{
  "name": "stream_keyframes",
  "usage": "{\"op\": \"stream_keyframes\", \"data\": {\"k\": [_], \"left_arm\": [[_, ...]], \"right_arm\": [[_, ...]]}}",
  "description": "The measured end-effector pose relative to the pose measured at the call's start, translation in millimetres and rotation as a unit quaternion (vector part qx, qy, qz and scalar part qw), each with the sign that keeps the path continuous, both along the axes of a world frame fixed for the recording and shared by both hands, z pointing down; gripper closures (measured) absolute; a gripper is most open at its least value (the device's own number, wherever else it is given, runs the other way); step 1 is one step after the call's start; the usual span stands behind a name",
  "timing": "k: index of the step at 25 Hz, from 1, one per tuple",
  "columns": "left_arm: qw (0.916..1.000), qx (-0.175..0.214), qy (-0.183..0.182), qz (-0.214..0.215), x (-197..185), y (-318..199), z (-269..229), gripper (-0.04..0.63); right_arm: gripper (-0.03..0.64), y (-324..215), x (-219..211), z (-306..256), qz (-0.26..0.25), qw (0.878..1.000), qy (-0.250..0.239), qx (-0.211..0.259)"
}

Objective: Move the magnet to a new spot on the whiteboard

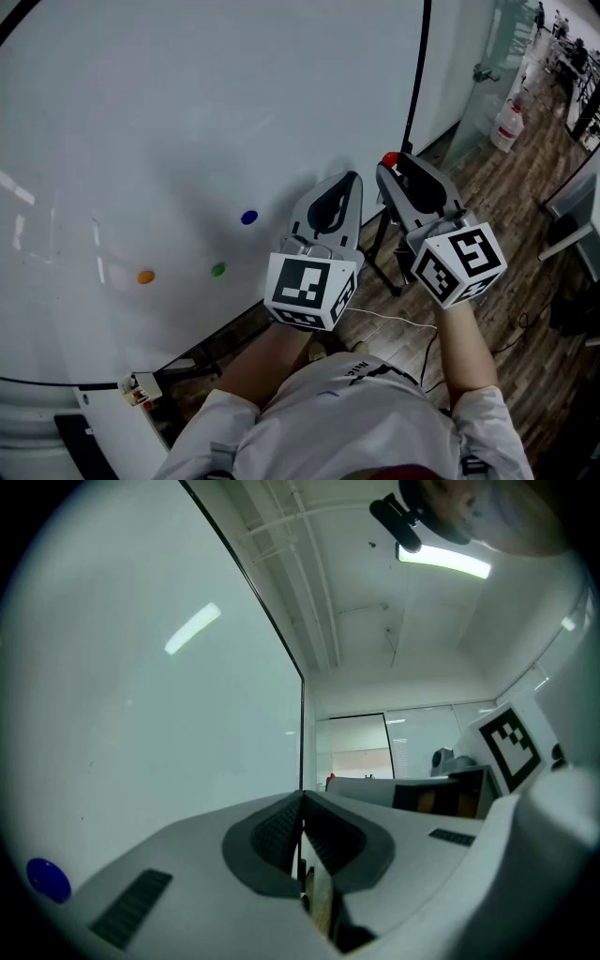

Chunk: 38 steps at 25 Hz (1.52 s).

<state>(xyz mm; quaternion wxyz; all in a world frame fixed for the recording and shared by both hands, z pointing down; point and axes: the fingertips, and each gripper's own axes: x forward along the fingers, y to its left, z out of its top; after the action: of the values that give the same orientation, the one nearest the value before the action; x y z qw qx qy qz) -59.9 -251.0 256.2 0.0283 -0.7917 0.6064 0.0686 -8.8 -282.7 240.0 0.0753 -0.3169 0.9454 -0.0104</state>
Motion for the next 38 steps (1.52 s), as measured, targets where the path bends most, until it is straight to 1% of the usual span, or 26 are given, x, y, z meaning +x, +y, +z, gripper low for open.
{"op": "stream_keyframes", "data": {"k": [8,12,17,24,30,38], "left_arm": [[1.0000,-0.004,-0.001,0.002,-2,0,4,0.583],[0.9999,-0.009,-0.007,0.011,0,-2,7,0.584],[0.9998,-0.010,0.009,0.018,-1,-5,8,0.583],[0.9998,-0.014,0.006,0.009,-4,-10,16,0.583],[0.9998,-0.019,0.008,0.004,-10,-5,34,0.583],[0.9986,-0.053,0.008,0.001,-13,-17,72,0.583]], "right_arm": [[0.488,-1,-2,7,0.001,1.000,0.004,-0.003],[0.487,-2,-2,6,0.001,1.000,0.000,-0.004],[0.488,-6,-3,7,0.005,1.000,0.001,-0.007],[0.487,-9,-4,19,0.009,1.000,0.004,-0.017],[0.486,-14,-9,54,0.010,0.999,0.005,-0.039],[0.486,-41,-16,121,0.014,0.996,0.011,-0.091]]}}
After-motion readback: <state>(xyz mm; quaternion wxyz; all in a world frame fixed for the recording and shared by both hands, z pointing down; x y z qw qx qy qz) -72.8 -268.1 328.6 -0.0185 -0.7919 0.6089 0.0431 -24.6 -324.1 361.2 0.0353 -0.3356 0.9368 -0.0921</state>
